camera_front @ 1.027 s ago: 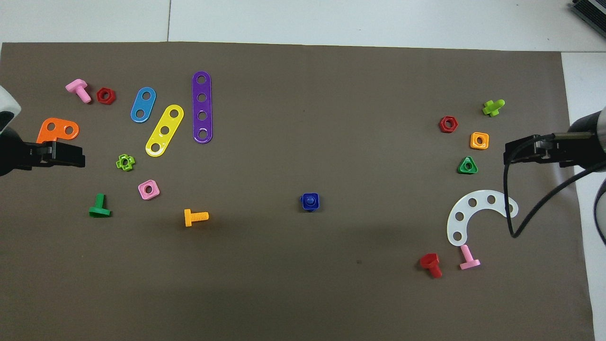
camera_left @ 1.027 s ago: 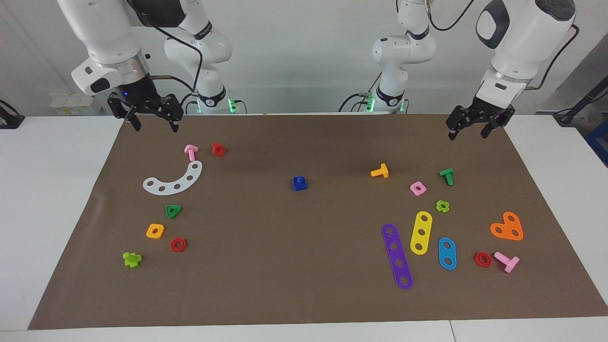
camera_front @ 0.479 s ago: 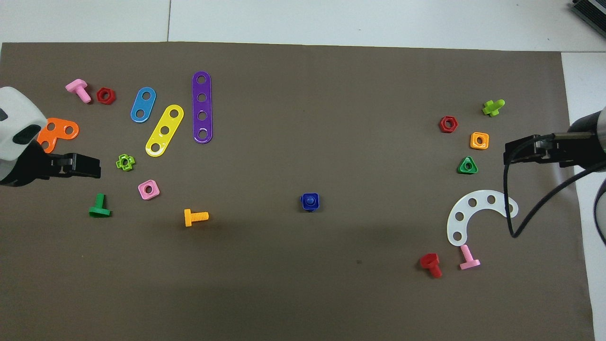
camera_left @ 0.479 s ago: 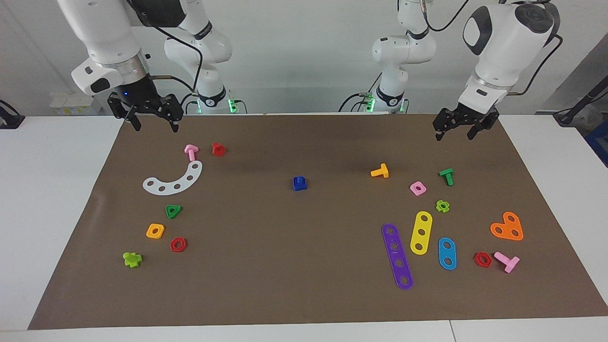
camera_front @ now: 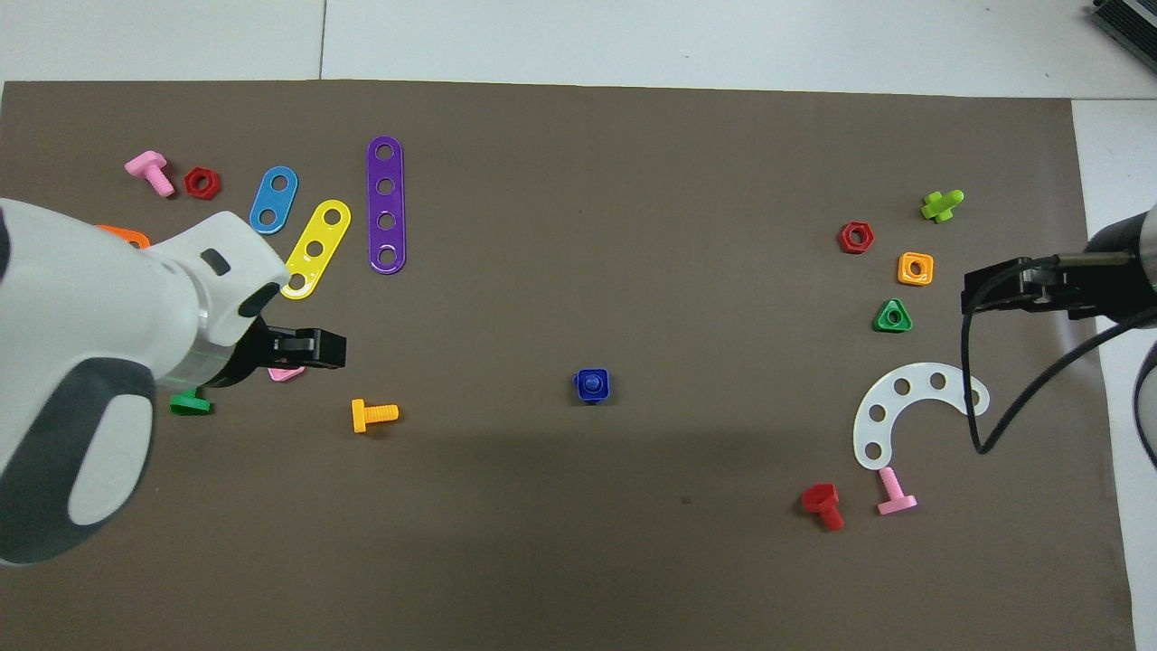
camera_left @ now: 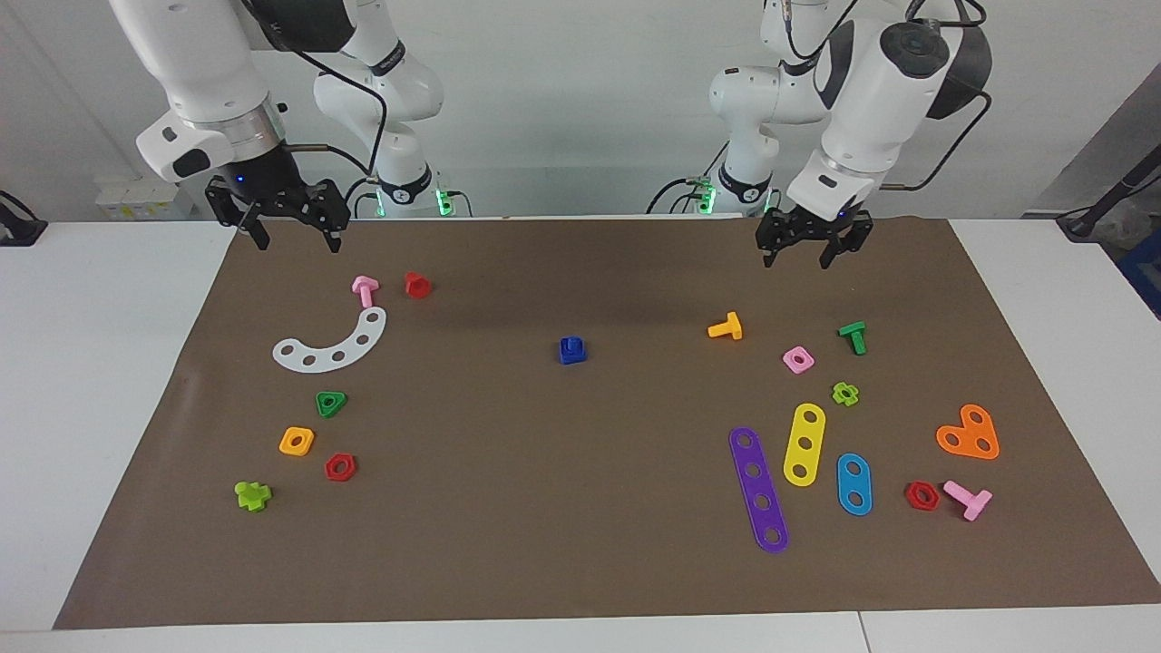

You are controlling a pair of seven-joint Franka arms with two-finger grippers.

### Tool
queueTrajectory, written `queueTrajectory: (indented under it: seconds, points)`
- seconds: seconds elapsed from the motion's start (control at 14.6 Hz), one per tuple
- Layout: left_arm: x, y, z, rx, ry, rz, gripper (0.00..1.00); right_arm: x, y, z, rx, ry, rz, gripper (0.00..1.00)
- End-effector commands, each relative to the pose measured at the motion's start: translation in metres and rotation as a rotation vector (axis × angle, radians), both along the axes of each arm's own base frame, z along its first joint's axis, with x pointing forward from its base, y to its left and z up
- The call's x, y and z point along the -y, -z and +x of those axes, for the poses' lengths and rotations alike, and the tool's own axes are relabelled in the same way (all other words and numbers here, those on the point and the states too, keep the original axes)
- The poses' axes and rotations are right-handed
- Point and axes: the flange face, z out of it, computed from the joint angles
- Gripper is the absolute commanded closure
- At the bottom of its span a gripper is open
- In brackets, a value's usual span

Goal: Unscrew and place screws in storage area
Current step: 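Reach the left gripper to the blue nut on the blue bolt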

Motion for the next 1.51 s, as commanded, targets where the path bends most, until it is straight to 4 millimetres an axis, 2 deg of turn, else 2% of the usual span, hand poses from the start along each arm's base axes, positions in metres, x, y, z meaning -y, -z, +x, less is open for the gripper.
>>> queueTrajectory:
  seconds: [0.0, 0.27, 0.55, 0.75, 0.89, 1.03, 1.3, 1.37, 1.44]
  points:
    - [0.044, 0.020, -0.011, 0.033, -0.069, -0.047, 0.08, 0.000, -0.001, -0.006, 0.007, 0.006, 0.006, 0.00]
    - [0.113, 0.051, -0.010, 0.070, -0.178, -0.112, 0.08, -0.001, -0.001, -0.007, 0.007, 0.000, 0.006, 0.00]
    - [0.161, 0.075, -0.011, 0.101, -0.253, -0.168, 0.08, -0.001, -0.001, -0.007, 0.007, 0.000, 0.006, 0.00]
    - [0.174, 0.086, -0.012, 0.113, -0.249, -0.184, 0.09, -0.001, -0.001, -0.007, 0.007, 0.000, 0.006, 0.00]
    - [0.187, 0.101, -0.012, 0.115, -0.261, -0.193, 0.10, -0.001, -0.001, -0.007, 0.007, 0.000, 0.006, 0.00]
    - [0.203, 0.121, -0.013, 0.118, -0.272, -0.206, 0.12, -0.001, -0.001, -0.007, 0.007, 0.000, 0.006, 0.00]
    - [0.239, 0.165, -0.001, 0.099, -0.256, -0.197, 0.12, -0.001, -0.001, -0.007, 0.007, 0.000, 0.006, 0.00]
    - [0.250, 0.180, -0.004, 0.091, -0.237, -0.183, 0.13, -0.001, -0.001, -0.007, 0.007, 0.000, 0.006, 0.00]
    - [0.253, 0.185, -0.006, 0.089, -0.226, -0.176, 0.13, -0.001, -0.001, -0.007, 0.007, 0.000, 0.006, 0.00]
